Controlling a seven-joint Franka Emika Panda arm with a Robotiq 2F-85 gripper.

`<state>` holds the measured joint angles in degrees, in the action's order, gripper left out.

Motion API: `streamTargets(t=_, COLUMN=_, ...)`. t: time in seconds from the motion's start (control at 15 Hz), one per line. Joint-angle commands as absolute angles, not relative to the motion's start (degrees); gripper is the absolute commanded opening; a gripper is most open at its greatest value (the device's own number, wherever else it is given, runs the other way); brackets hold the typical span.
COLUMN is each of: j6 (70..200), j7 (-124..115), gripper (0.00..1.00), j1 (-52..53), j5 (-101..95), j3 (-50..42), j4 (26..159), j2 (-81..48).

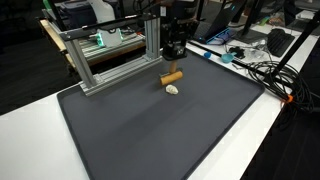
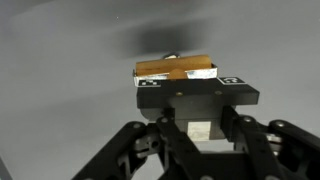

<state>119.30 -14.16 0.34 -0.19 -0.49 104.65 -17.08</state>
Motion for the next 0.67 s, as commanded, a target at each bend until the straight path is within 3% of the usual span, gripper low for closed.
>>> streamTargets(t=0.0, j6=120.9, j7=-15.7, gripper=0.22, j1=1.2, j5=-0.7, j3=-1.1, j4=103.0, j2=-19.2)
streamTargets(t=0.6, j6=125.2, j7=-18.5, gripper=0.22, j1=1.9, j5=-0.7, j3=-1.8, j4=101.3, j2=-24.0)
